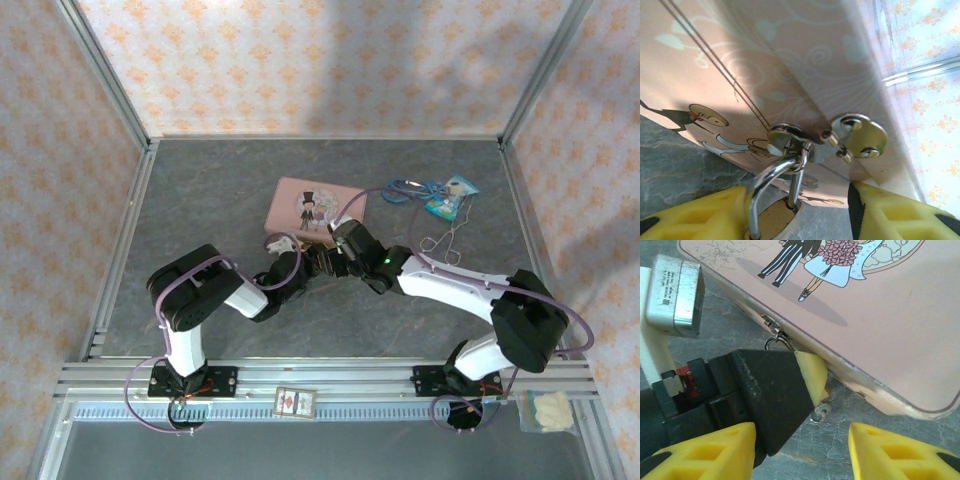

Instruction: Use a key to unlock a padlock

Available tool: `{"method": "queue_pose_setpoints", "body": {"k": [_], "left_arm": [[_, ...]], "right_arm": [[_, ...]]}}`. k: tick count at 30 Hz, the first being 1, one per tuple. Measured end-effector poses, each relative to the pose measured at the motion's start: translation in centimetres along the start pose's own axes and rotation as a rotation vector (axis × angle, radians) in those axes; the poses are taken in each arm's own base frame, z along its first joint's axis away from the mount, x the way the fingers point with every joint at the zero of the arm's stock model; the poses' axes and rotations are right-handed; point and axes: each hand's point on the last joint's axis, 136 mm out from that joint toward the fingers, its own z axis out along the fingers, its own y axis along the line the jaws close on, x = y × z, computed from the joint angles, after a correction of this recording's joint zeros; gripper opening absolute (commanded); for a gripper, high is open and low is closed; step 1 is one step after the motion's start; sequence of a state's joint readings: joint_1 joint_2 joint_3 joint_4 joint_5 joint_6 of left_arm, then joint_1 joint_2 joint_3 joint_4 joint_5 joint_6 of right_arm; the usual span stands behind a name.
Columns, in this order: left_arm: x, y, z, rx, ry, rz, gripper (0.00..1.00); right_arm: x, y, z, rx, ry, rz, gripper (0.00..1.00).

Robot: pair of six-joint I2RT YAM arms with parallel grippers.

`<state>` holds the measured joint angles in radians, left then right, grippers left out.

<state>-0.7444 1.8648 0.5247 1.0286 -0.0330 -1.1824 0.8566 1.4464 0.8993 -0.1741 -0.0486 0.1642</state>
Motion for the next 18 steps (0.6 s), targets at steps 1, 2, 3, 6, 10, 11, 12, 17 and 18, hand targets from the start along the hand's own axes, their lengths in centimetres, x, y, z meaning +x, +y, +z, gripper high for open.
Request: {"method": "queue_pose_setpoints", "body": {"k": [1, 2, 3, 6, 10, 11, 12, 17, 18], "left_arm": [[0.0, 0.0, 0.1, 0.007, -0.005, -0.005, 0.45], [0.0, 0.0, 0.3, 0.015, -0.012, -0.011, 0.41], [-0.1, 0.1, 0.4, 0.020, -0.016, -0.016, 0.38], [-0.1, 0.4, 0.7, 0.033, -0.029, -0.028, 0.29], [0.0, 0.8, 0.9, 0.037, -0.037, -0.032, 0.17], [0.0, 0.6, 0.9, 0.043, -0.039, -0.034, 0.15], [0.0, 0.6, 0.9, 0.046, -0.040, -0.031, 0.13], [-0.1, -0.2, 0.8, 0.078, -0.032, -0.032, 0.00], [-0.1, -0.2, 0.8, 0.081, -0.028, -0.035, 0.00]], "right_arm": [[0.0, 0.0, 0.0, 0.000, 0.000, 0.000, 0.51], [0.0, 0.0, 0.0, 0.000, 0.000, 0.000, 0.51], [0.0, 0.0, 0.0, 0.000, 0.000, 0.000, 0.51], [-0.1, 0.0, 0.0, -0.001, -0.004, 0.001, 0.51], [-0.1, 0.0, 0.0, -0.001, -0.004, 0.001, 0.51], [-0.1, 0.0, 0.0, -0.002, -0.006, 0.001, 0.51], [0.0, 0.0, 0.1, -0.001, -0.005, 0.001, 0.51], [0.8, -0.4, 0.5, -0.015, 0.007, 0.011, 0.47], [1.2, -0.6, 0.7, -0.024, 0.016, 0.018, 0.47]]}}
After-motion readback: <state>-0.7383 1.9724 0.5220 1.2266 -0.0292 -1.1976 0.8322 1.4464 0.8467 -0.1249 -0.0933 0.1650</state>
